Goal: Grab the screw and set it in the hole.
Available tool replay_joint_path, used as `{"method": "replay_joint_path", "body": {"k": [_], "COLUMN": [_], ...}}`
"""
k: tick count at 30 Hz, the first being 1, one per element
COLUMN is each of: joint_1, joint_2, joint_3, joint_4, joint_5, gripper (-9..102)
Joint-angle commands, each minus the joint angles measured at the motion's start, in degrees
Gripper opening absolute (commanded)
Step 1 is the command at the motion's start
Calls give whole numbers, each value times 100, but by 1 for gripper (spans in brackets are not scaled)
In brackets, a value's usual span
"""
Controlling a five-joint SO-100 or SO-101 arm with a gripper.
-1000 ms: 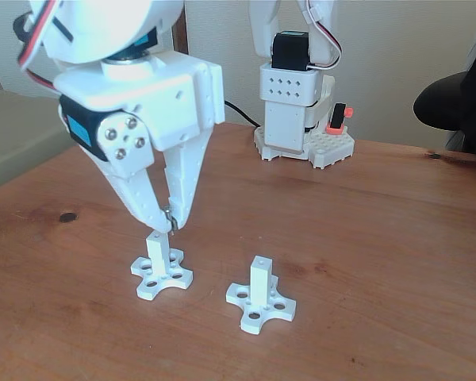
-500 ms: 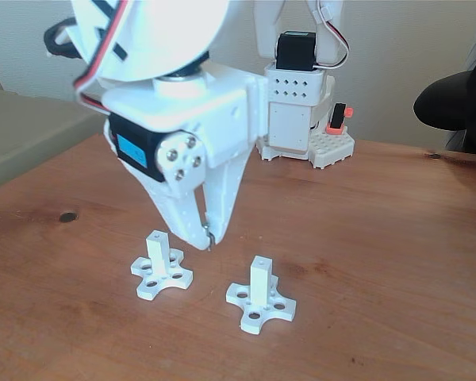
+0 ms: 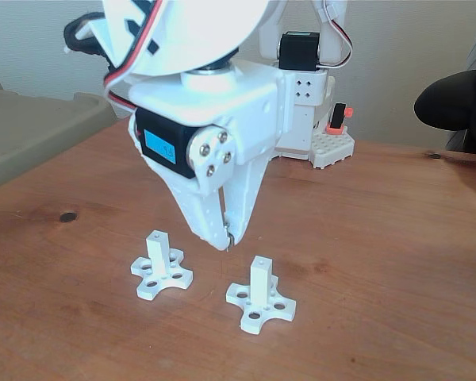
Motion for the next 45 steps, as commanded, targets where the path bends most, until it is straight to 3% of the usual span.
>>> {"method": "replay_joint_path", "body": {"k": [1, 45], "joint_1": [-123, -483], "joint_2": [765, 1213], "joint_3": [-325, 0], "joint_4": [79, 123], "joint_5": [62, 229], "gripper": [-4, -4]}}
